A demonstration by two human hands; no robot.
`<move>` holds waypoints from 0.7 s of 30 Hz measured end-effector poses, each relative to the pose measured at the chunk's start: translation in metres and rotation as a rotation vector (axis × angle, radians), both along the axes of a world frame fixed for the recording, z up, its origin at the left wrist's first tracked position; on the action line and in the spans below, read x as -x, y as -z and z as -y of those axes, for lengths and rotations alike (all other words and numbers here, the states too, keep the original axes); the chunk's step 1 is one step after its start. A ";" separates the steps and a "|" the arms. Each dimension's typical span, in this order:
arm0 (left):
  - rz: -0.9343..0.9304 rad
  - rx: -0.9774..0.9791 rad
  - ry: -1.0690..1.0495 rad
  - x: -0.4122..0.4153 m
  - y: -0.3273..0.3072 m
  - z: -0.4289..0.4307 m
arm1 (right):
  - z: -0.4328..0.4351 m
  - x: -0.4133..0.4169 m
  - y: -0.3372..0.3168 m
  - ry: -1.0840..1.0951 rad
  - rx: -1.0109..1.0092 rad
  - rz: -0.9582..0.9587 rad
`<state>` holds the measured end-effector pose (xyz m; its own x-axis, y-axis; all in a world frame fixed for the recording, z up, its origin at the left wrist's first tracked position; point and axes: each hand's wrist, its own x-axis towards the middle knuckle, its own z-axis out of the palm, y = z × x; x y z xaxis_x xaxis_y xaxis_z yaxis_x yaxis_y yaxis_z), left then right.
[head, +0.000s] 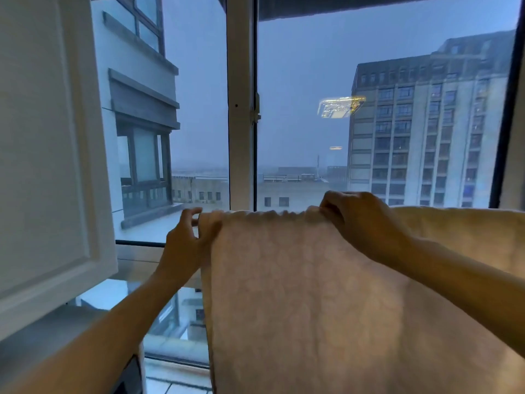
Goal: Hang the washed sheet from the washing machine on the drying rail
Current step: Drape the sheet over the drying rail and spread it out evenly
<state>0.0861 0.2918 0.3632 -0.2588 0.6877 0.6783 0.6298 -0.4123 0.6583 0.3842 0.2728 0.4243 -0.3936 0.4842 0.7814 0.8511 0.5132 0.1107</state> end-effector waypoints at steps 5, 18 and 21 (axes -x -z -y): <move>-0.041 -0.081 -0.042 0.018 0.006 0.003 | -0.001 0.021 0.003 -0.021 -0.005 -0.009; 0.294 -0.203 -0.230 0.077 -0.013 0.002 | -0.013 0.085 -0.001 -0.056 0.057 -0.006; 0.293 -0.165 -0.259 0.098 -0.008 0.008 | -0.018 0.098 -0.001 -0.054 0.069 -0.004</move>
